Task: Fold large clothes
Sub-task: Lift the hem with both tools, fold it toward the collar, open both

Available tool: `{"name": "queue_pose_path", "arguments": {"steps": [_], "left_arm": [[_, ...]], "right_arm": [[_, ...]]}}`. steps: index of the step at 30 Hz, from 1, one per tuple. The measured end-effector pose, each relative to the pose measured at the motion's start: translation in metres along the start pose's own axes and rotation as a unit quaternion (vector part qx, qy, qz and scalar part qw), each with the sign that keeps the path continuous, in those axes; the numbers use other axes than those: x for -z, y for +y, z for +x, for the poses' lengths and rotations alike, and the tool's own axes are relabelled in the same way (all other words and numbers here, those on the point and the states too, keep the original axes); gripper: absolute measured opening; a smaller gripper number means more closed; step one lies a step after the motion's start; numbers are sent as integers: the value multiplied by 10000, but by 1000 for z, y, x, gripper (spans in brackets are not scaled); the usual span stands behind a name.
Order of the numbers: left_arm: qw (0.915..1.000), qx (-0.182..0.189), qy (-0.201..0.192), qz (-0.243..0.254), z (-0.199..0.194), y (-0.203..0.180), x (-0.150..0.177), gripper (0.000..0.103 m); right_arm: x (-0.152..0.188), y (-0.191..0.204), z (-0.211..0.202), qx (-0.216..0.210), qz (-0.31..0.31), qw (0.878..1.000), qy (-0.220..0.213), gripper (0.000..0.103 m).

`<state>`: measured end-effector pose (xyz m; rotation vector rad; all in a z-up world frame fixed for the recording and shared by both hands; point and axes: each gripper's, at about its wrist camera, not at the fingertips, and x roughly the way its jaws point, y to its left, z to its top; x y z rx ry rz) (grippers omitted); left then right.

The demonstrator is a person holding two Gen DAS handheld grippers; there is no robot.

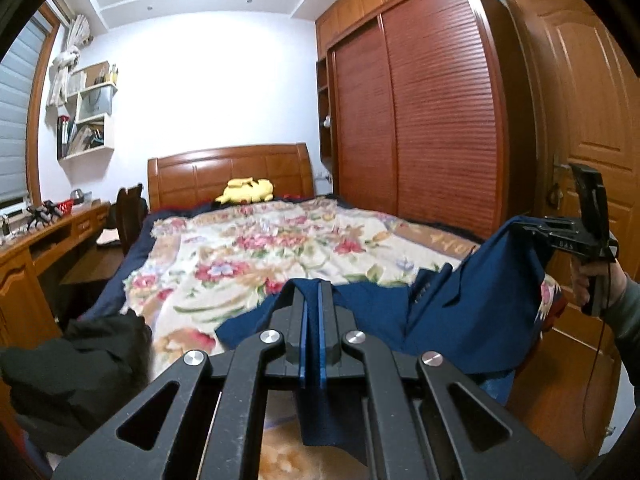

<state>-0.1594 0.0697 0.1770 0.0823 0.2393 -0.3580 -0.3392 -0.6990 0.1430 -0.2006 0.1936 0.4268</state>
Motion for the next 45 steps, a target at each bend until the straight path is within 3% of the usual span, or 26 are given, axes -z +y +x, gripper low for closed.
{"name": "queue_pose_path", "arguments": {"steps": [8, 16, 28, 38, 45], "left_arm": [[9994, -93, -324, -65, -26, 9, -28, 4], [9994, -298, 66, -138, 18, 21, -13, 4], [9888, -838, 1001, -718, 151, 81, 46, 4], [9820, -1145, 1144, -972, 225, 125, 57, 4], [9788, -1286, 1235, -1010, 273, 145, 58, 4]], "right_arm": [[-1, -7, -35, 33, -57, 9990, -437, 3], [19, -6, 0, 96, -102, 9998, -139, 3], [47, -30, 168, 397, 195, 9956, 824, 3], [18, -58, 280, 478, 441, 9933, 951, 3], [18, -63, 338, 621, 354, 9910, 1133, 3]]}}
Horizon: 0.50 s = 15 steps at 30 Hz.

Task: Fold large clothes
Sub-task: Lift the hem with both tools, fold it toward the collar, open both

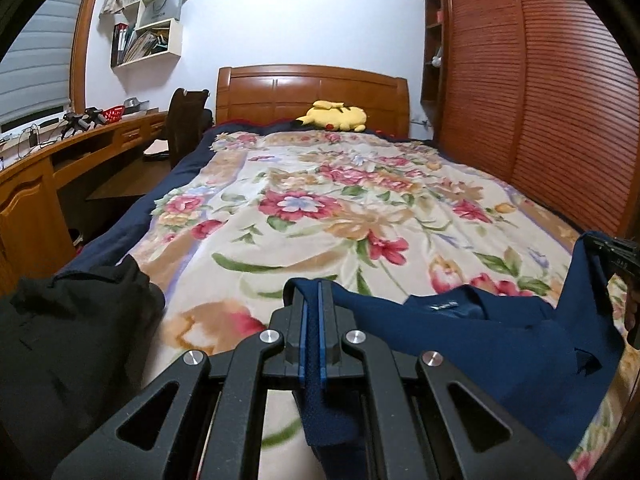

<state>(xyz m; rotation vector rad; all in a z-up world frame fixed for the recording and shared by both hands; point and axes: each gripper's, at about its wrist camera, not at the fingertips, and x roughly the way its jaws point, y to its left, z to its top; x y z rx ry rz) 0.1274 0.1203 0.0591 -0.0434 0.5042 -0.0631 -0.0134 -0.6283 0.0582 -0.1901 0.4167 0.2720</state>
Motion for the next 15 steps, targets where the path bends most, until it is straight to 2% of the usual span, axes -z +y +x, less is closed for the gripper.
{"name": "queue_pose_path", "arguments": {"steps": [6, 11, 14, 15], "left_arm": [[9998, -107, 191, 32, 27, -4, 6, 4], [9995, -5, 283, 172, 18, -15, 16, 5], [9992, 131, 283, 243, 3, -22, 20, 10], [9992, 170, 276, 247, 0, -23, 21, 19]], "right_arm": [[3, 9, 42, 161, -58, 9990, 422, 3], [3, 13, 57, -9, -140, 9971, 741, 3], [1, 11, 52, -8, -142, 9969, 767, 3], [-1, 11, 50, -29, -110, 9970, 760, 5]]}}
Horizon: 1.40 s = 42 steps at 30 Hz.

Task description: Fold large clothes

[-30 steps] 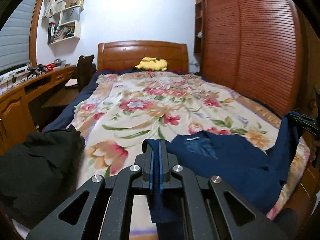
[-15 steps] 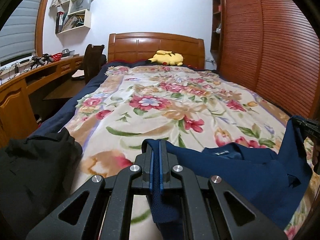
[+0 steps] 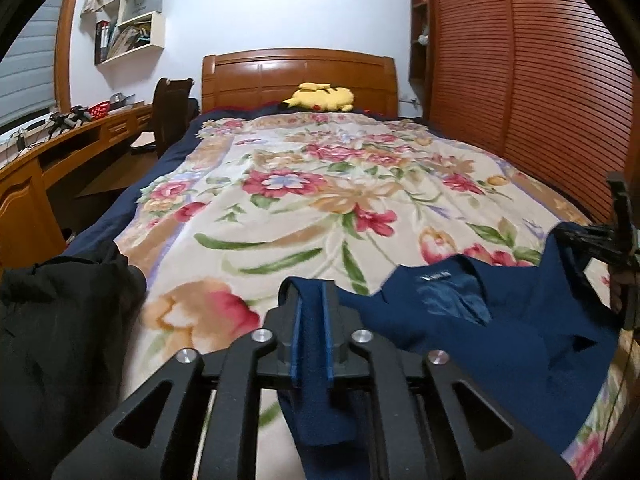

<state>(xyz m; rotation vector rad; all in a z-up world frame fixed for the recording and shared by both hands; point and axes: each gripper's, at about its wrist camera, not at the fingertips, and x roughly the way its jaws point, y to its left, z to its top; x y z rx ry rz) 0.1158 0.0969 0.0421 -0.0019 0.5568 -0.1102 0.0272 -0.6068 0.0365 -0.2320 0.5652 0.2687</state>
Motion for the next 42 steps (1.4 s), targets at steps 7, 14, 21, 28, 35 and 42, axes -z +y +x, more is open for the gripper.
{"name": "queue_pose_path", "arguments": {"steps": [7, 14, 21, 28, 35, 42], "left_arm": [[9987, 465, -189, -49, -35, -17, 19, 81], [9983, 559, -166, -76, -47, -27, 44, 84], [9984, 547, -126, -75, -48, -22, 57, 84], [9987, 507, -5, -10, -40, -16, 63, 84], [9982, 577, 136, 113, -34, -19, 72, 84], [9972, 722, 164, 42, -30, -21, 69, 84]], "right_arm": [[6, 7, 0, -245, -169, 9989, 361, 44], [20, 32, -17, -124, -876, 9950, 461, 60], [13, 45, -45, -241, -644, 9976, 23, 60], [18, 105, -38, -1112, -1185, 9865, 183, 60], [29, 150, -23, -1848, -1687, 9663, 602, 60], [32, 167, 10, -2221, -1893, 9493, 1166, 60]]}}
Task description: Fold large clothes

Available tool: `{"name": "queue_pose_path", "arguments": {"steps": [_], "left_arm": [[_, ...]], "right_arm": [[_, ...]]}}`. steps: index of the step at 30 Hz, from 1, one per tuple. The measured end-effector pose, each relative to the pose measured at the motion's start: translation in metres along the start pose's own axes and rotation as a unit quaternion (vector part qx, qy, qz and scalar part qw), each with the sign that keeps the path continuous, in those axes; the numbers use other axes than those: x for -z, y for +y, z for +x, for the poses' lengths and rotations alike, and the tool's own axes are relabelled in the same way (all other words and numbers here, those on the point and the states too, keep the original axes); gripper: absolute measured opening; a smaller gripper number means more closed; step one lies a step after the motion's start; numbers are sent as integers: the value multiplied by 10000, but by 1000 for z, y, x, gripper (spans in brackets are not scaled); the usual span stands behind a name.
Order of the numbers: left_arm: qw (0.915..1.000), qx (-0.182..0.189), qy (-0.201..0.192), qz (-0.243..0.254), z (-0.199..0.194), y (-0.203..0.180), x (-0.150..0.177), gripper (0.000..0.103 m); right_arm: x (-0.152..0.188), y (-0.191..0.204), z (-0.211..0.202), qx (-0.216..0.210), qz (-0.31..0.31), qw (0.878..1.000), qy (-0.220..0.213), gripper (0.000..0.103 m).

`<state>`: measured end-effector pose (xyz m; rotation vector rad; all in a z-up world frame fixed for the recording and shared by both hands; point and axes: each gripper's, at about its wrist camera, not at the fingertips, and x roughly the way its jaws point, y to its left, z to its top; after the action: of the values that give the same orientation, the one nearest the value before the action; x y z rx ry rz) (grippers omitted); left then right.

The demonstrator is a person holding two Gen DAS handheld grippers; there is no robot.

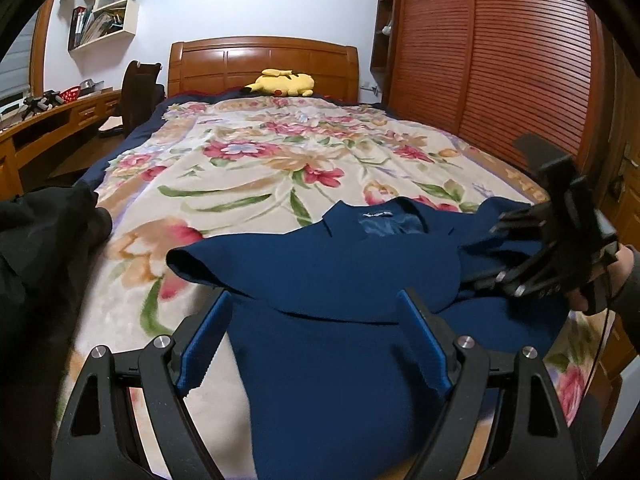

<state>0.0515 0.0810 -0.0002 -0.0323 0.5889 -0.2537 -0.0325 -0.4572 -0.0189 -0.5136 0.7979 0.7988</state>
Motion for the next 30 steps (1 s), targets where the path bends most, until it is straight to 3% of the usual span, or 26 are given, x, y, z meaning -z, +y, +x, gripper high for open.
{"name": "queue_pose_path", "arguments": {"steps": [3, 5, 6, 10, 15, 23, 30], "left_arm": [[10000, 33, 4, 7, 2, -2, -1, 84], [10000, 54, 31, -17, 4, -2, 0, 84], [10000, 66, 45, -25, 4, -2, 0, 84], [10000, 63, 48, -35, 4, 0, 1, 84], [9999, 78, 50, -72, 4, 1, 0, 84], [9998, 154, 94, -23, 5, -2, 1, 84], [9998, 135, 138, -46, 6, -2, 2, 84]], "right_arm": [[-8, 4, 19, 103, -248, 9993, 254, 58], [-16, 6, 23, 249, -424, 9985, 230, 37], [-21, 7, 25, 393, -526, 9976, 220, 18], [-49, -1, 22, 1071, -597, 9925, 7, 9], [-91, -11, 18, 1571, -442, 9852, -522, 8], [-120, -19, 52, 1845, -239, 9800, -707, 8], [-118, -45, 66, 2191, 289, 9745, -386, 38]]}}
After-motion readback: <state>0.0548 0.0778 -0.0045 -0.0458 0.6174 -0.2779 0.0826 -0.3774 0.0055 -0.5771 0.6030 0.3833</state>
